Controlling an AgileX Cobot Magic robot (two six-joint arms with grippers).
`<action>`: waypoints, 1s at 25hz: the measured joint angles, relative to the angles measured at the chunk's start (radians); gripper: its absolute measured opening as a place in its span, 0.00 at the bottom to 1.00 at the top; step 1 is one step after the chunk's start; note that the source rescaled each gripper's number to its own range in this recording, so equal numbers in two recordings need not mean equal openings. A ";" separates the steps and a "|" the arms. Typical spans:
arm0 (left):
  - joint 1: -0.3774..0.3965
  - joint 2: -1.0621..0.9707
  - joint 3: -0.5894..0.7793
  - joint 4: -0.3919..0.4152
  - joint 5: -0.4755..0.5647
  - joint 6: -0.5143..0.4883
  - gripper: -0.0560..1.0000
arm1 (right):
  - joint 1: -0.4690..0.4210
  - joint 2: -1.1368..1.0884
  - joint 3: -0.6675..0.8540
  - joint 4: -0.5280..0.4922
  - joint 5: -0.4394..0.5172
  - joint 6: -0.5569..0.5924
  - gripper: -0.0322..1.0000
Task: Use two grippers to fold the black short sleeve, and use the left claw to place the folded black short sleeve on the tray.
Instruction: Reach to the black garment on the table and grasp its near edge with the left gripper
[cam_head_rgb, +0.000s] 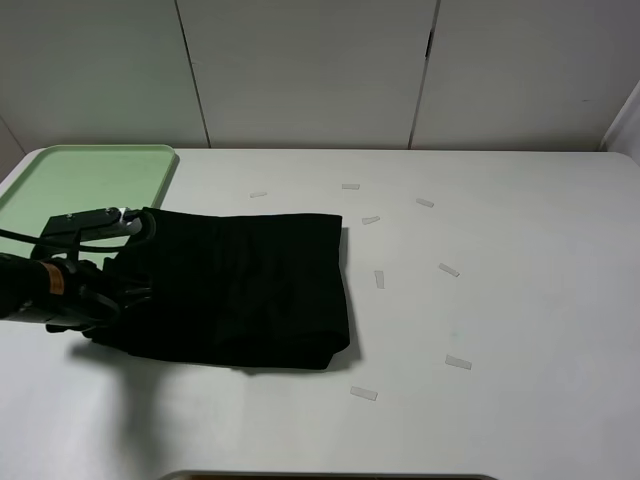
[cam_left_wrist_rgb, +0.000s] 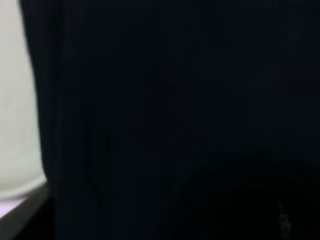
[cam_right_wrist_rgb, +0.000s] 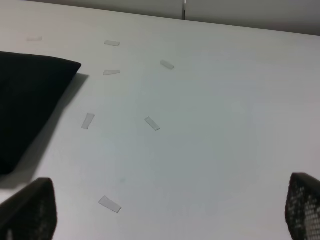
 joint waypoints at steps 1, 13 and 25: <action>0.000 0.002 -0.001 0.007 -0.012 -0.006 0.80 | 0.000 0.000 0.000 0.000 0.000 0.000 1.00; 0.000 0.006 -0.002 0.025 -0.035 -0.013 0.80 | 0.000 0.000 0.000 0.000 0.000 0.000 1.00; -0.023 0.010 -0.018 -0.382 0.053 0.488 0.78 | 0.000 0.000 0.000 0.000 0.001 0.000 1.00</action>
